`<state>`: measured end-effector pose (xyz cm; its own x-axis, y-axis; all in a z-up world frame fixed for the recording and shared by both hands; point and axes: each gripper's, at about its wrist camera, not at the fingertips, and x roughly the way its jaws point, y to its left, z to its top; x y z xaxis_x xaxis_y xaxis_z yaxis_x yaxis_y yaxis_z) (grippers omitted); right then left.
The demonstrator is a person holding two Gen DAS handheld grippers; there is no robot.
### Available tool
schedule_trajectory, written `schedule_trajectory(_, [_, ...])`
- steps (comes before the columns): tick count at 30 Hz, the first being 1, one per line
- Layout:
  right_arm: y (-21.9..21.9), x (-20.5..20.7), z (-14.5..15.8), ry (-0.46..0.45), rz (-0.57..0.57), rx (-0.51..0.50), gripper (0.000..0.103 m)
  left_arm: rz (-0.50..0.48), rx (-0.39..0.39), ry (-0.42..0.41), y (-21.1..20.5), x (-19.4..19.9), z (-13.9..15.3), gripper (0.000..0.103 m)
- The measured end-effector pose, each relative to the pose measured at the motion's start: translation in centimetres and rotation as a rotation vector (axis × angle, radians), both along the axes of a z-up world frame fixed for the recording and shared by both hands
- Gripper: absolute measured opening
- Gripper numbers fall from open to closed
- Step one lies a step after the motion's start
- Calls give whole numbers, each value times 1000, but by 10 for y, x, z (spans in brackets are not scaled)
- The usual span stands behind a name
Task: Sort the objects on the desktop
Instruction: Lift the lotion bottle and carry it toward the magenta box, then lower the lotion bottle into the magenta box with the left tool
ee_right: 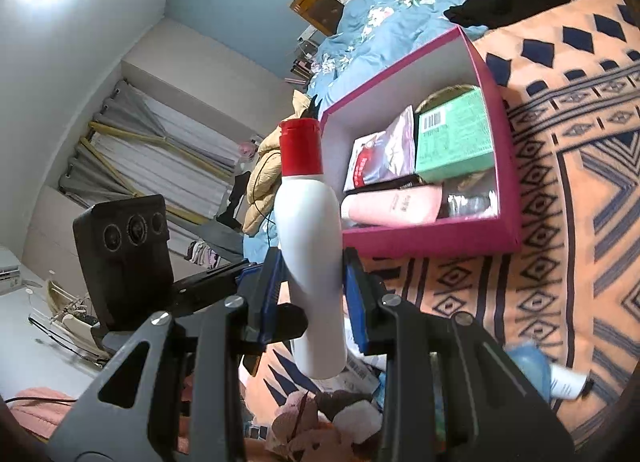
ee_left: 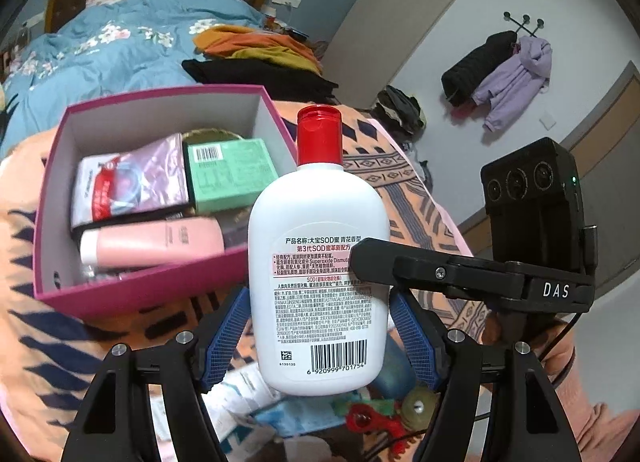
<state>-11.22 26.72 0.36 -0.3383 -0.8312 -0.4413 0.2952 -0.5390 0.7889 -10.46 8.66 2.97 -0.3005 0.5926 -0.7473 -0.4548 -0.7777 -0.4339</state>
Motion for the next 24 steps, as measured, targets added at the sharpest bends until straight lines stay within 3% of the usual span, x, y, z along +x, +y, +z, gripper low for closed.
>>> schedule_trajectory(13, [-5,-45,2,-18,11,-5,33,13,-45,23,3,-41,6,73])
schedule_trajectory(24, [-46,-89,-10,-76,56,-68,33,86,-92,36,-34,-65,13,73])
